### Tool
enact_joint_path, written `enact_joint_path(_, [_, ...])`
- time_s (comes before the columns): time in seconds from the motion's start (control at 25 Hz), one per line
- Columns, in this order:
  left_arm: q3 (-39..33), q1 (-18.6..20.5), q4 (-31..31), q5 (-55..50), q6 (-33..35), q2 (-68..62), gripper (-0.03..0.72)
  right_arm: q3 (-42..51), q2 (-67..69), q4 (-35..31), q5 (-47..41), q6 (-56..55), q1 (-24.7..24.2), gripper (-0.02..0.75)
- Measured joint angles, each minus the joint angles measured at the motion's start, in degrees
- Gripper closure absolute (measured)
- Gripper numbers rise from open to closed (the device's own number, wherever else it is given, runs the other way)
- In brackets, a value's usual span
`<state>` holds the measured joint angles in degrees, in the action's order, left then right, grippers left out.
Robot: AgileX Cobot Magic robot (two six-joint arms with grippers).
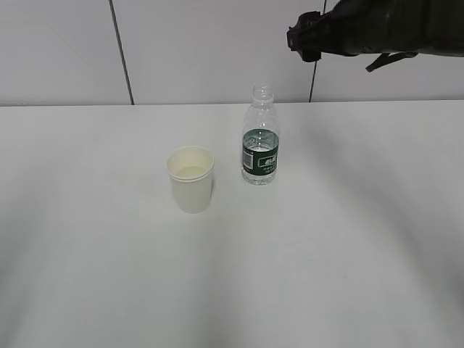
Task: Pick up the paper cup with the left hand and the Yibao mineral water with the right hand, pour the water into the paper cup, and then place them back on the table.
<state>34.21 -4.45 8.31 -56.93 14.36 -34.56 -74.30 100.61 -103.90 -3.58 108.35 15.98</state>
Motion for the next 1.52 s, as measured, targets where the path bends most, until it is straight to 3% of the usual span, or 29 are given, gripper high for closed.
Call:
enact_joint_path(0.56, [-2.9, 0.0, 0.1, -0.4, -0.1, 22.4, 0.253, 0.0, -4.7, -0.1, 0.9, 0.0, 0.0, 0.150])
enact_joint_path(1.0, [-2.9, 0.0, 1.4, -3.9, -5.2, 34.5, 0.253, 1.2, -7.4, -0.1, 1.4, 0.0, 0.0, 0.152])
enact_joint_path(1.52, [-4.0, 0.0, -4.6, -7.1, -12.7, 35.6, 0.253, 2.8, -9.9, -0.1, 1.7, 0.0, 0.0, 0.152])
